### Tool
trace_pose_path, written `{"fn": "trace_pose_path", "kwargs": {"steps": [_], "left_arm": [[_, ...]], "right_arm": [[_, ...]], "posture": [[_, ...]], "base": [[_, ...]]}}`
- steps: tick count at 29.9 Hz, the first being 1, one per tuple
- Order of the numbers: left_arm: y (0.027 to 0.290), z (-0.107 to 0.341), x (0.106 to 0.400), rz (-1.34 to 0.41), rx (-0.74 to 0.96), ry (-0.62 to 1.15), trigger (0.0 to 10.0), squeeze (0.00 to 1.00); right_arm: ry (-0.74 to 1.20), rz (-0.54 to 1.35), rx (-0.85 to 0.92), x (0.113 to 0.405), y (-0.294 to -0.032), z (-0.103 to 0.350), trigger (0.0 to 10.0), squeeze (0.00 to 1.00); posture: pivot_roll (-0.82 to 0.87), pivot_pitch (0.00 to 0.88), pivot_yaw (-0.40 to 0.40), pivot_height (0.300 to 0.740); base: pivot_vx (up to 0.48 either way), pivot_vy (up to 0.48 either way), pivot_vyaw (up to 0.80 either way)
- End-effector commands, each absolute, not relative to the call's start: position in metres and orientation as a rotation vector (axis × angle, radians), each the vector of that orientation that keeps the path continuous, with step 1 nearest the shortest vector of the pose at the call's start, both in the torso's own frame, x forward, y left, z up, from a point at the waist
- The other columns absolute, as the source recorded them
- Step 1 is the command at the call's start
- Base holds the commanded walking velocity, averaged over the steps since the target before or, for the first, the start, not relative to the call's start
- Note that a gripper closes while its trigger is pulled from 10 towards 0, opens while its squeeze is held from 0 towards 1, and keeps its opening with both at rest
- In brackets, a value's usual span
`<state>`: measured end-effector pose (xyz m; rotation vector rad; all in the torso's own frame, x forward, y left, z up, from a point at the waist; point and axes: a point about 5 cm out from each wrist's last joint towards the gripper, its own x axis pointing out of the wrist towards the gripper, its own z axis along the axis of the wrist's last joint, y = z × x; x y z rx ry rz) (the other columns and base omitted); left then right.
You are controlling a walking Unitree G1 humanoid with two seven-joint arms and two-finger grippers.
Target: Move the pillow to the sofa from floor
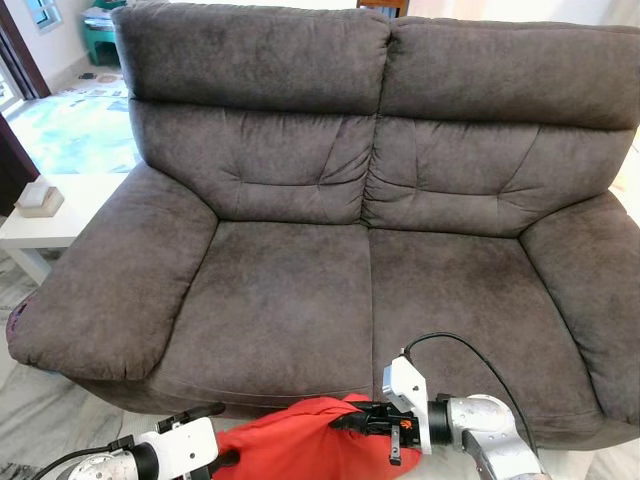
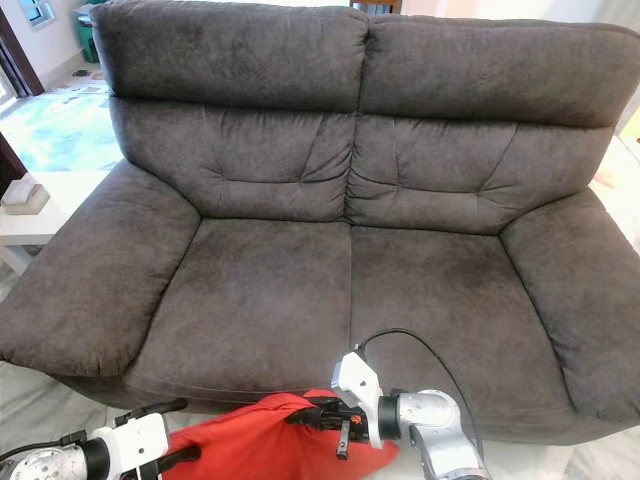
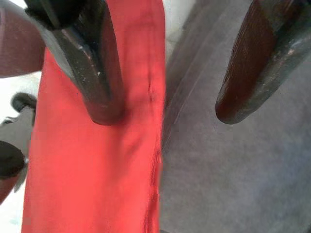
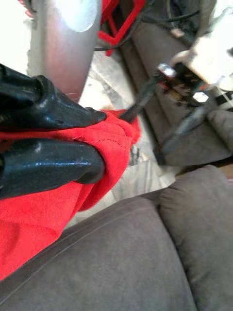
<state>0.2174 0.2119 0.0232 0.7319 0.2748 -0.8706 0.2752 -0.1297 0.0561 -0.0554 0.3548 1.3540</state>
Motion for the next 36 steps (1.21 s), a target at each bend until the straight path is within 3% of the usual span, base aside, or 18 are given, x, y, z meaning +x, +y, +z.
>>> {"fn": "trace_pose_path", "kwargs": {"steps": [1, 15, 36], "left_arm": [[0.215, 0.012, 0.209, -0.881, 0.7, 0.334, 10.0, 0.0], [0.201, 0.002, 0.195, -0.976, 0.585, 0.356, 10.0, 0.0], [0.218, -0.011, 0.172, -1.085, 0.57, 0.509, 10.0, 0.0]], "right_arm": [[0.22, 1.385, -0.047, 0.283, -0.122, 0.079, 10.0, 0.0], [0.204, 1.42, -0.066, 0.281, -0.117, 0.089, 10.0, 0.0], [0.213, 1.397, -0.061, 0.283, -0.116, 0.088, 10.0, 0.0]], "posture": [[0.17, 0.109, -0.021, 0.74], [0.17, 0.091, -0.027, 0.74], [0.17, 0.064, -0.025, 0.74]], "base": [[0.0, 0.0, 0.0], [0.0, 0.0, 0.0], [0.0, 0.0, 0.0]]}}
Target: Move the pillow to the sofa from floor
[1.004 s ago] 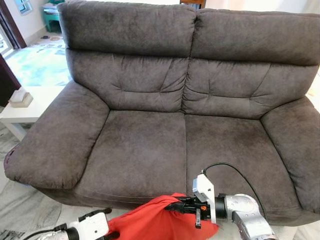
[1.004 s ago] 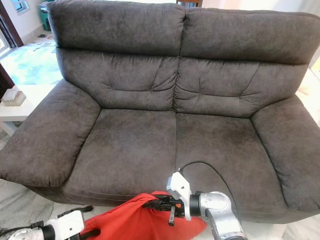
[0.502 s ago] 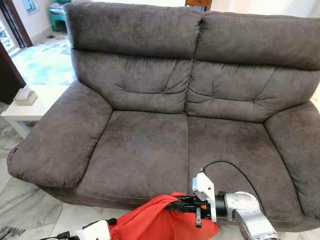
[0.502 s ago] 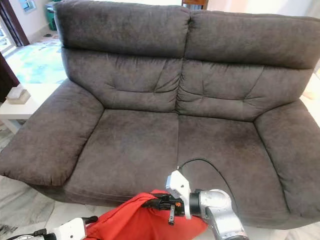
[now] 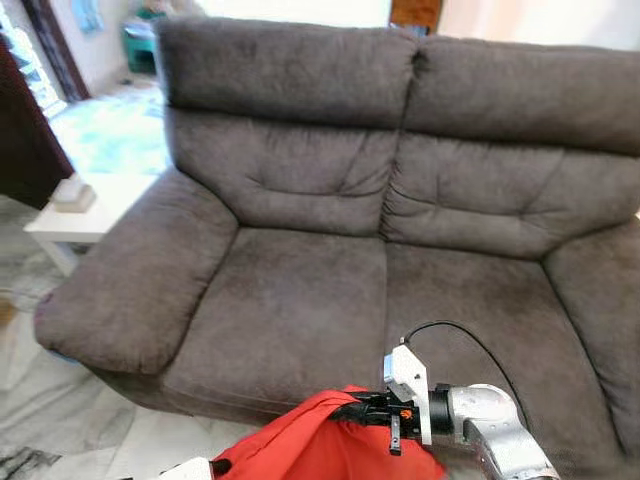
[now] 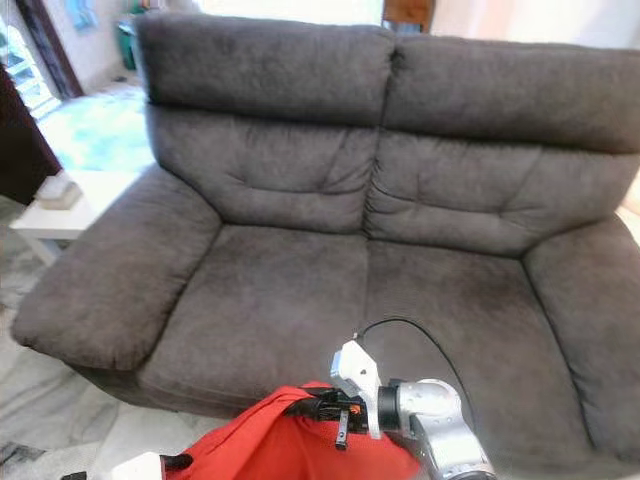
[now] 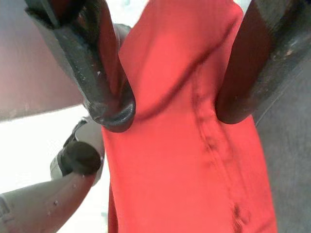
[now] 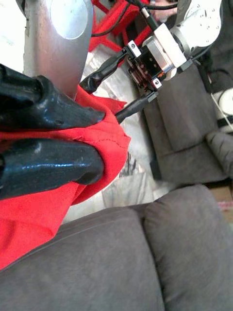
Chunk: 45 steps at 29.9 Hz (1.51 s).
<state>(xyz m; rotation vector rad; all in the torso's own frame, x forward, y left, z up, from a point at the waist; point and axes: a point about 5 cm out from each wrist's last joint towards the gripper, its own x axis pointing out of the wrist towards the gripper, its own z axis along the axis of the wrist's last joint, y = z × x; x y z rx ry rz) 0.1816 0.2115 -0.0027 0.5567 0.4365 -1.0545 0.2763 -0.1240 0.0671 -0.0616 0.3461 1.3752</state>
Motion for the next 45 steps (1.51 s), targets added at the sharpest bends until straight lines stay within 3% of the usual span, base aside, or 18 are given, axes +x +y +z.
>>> {"fn": "trace_pose_path", "kwargs": {"steps": [1, 13, 25, 36, 45], "left_arm": [[0.219, -0.013, 0.17, -1.088, 0.58, 0.522, 10.0, 0.0], [0.218, -0.016, 0.16, -1.088, 0.608, 0.53, 10.0, 0.0], [0.224, -0.024, 0.167, -0.917, 0.708, 0.506, 10.0, 0.0], [0.236, -0.012, 0.188, -0.64, 0.783, 0.366, 10.0, 0.0], [0.238, -0.027, 0.173, -0.696, 0.741, 0.468, 10.0, 0.0]], "right_arm": [[0.213, 1.396, -0.061, 0.283, -0.116, 0.088, 10.0, 0.0], [0.208, 1.392, -0.062, 0.283, -0.119, 0.09, 10.0, 0.0], [0.195, 1.404, -0.066, 0.285, -0.119, 0.096, 10.0, 0.0], [0.196, 1.398, -0.073, 0.287, -0.123, 0.099, 10.0, 0.0], [0.18, 1.417, -0.058, 0.285, -0.121, 0.104, 10.0, 0.0]], "posture": [[0.17, 0.065, -0.025, 0.74], [0.17, 0.074, -0.03, 0.74], [0.17, 0.09, -0.036, 0.74], [0.17, 0.102, -0.042, 0.74], [0.17, 0.108, -0.039, 0.74]], "base": [[0.0, 0.0, 0.0], [0.0, 0.0, 0.0], [0.0, 0.0, 0.0], [0.0, 0.0, 0.0], [0.0, 0.0, 0.0]]}}
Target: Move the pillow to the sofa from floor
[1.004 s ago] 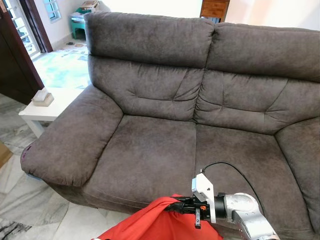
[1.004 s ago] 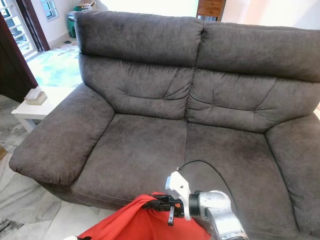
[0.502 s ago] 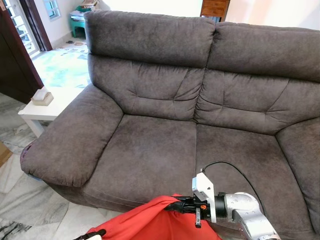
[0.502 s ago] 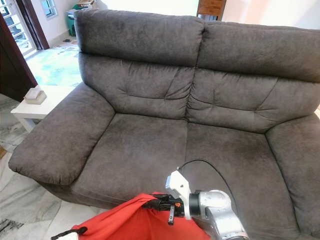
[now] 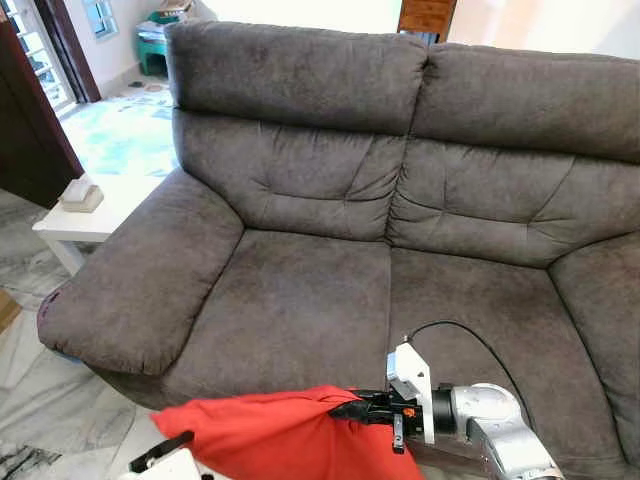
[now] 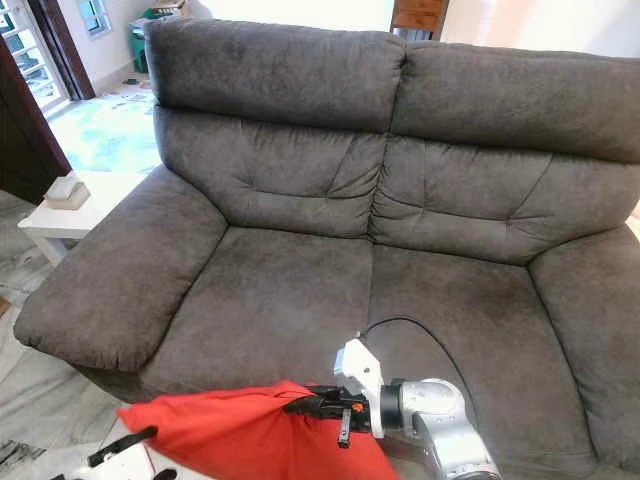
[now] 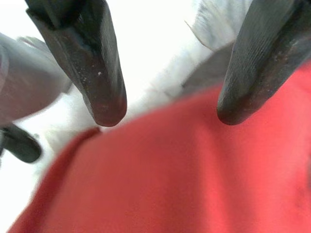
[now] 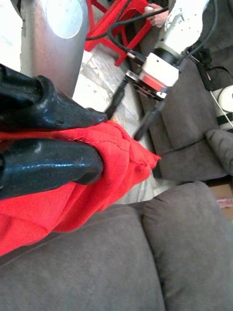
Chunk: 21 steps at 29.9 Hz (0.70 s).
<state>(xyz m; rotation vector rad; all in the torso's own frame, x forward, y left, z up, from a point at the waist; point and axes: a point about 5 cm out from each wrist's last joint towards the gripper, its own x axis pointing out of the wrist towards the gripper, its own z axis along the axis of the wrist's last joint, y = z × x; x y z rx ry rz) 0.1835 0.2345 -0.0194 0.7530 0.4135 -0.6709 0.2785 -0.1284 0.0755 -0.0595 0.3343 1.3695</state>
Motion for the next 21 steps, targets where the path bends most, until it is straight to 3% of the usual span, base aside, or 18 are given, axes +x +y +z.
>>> {"fn": "trace_pose_path", "kwargs": {"steps": [1, 13, 14, 15, 21], "left_arm": [[0.238, -0.027, 0.172, -0.696, 0.733, 0.472, 10.0, 0.0], [0.232, -0.005, 0.186, -0.722, 0.675, 0.348, 10.0, 0.0], [0.231, -0.002, 0.187, -0.736, 0.654, 0.348, 10.0, 0.07], [0.231, -0.001, 0.186, -0.763, 0.652, 0.351, 10.0, 1.0], [0.228, 0.001, 0.181, -0.841, 0.624, 0.374, 10.0, 1.0]], "right_arm": [[0.179, 1.419, -0.057, 0.285, -0.121, 0.104, 10.0, 0.0], [0.343, 1.407, -0.246, 0.283, -0.135, 0.08, 10.0, 0.0], [0.369, 1.411, -0.264, 0.282, -0.137, 0.077, 10.0, 0.0], [0.373, 1.414, -0.266, 0.282, -0.137, 0.076, 10.0, 0.0], [0.365, 1.424, -0.257, 0.281, -0.137, 0.078, 10.0, 0.0]], "posture": [[0.17, 0.108, -0.039, 0.74], [0.17, 0.111, -0.043, 0.74], [0.17, 0.111, -0.043, 0.74], [0.18, 0.113, -0.042, 0.74], [0.18, 0.113, -0.042, 0.74]], "base": [[0.0, 0.0, 0.0], [0.0, 0.0, 0.0], [0.0, 0.0, 0.0], [0.0, 0.0, 0.0], [0.0, 0.0, 0.0]]}}
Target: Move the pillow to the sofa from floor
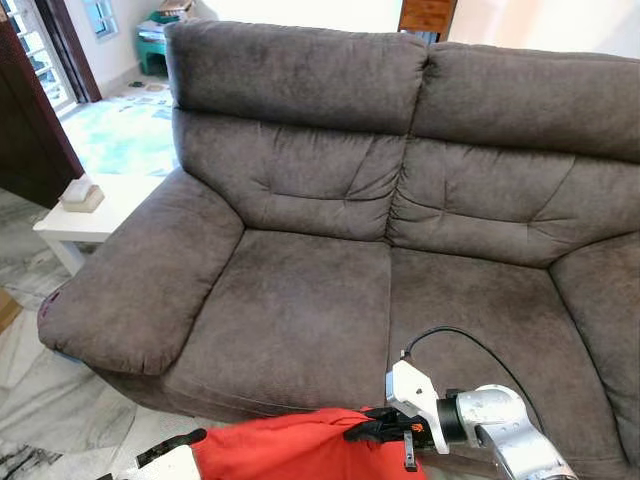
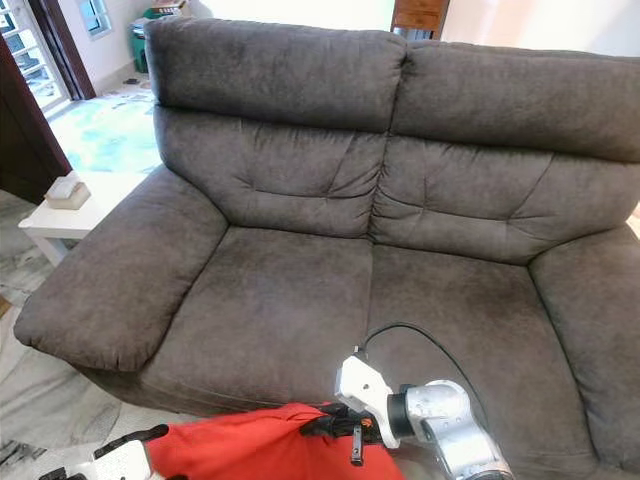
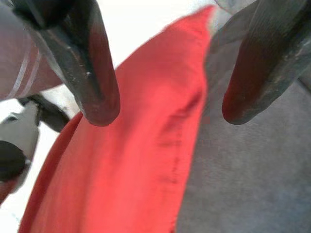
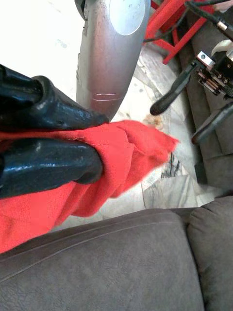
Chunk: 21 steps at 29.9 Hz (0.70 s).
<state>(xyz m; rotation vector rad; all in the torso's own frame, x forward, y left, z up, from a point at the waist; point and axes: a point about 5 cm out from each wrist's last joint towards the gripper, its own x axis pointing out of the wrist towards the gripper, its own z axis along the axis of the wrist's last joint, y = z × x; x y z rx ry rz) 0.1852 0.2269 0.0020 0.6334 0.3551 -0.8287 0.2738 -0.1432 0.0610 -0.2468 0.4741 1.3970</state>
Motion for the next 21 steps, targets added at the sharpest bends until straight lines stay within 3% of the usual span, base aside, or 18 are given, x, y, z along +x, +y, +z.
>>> {"fn": "trace_pose_path", "kwargs": {"steps": [1, 9, 19, 20, 21], "left_arm": [[0.228, 0.0, 0.18, -0.855, 0.603, 0.392, 10.0, 1.0], [0.228, -0.014, 0.159, -0.963, 0.527, 0.52, 10.0, 1.0], [0.234, -0.016, 0.166, -0.871, 0.57, 0.516, 10.0, 1.0], [0.234, -0.016, 0.167, -0.866, 0.573, 0.514, 10.0, 0.0], [0.236, -0.016, 0.169, -0.839, 0.572, 0.502, 10.0, 0.0]], "right_arm": [[0.362, 1.427, -0.258, 0.281, -0.137, 0.078, 10.0, 0.0], [0.322, 1.455, -0.252, 0.281, -0.132, 0.086, 10.0, 0.0], [0.259, 1.512, -0.245, 0.281, -0.128, 0.103, 10.0, 0.0], [0.257, 1.518, -0.245, 0.28, -0.128, 0.104, 10.0, 0.0], [0.258, 1.533, -0.248, 0.279, -0.129, 0.106, 10.0, 0.0]], "posture": [[0.18, 0.113, -0.042, 0.74], [0.17, 0.113, -0.037, 0.74], [0.17, 0.116, -0.042, 0.74], [0.17, 0.116, -0.042, 0.74], [0.17, 0.116, -0.045, 0.74]], "base": [[0.0, 0.0, 0.0], [0.0, 0.0, 0.0], [0.0, 0.0, 0.0], [0.0, 0.0, 0.0], [0.0, 0.0, 0.0]]}}
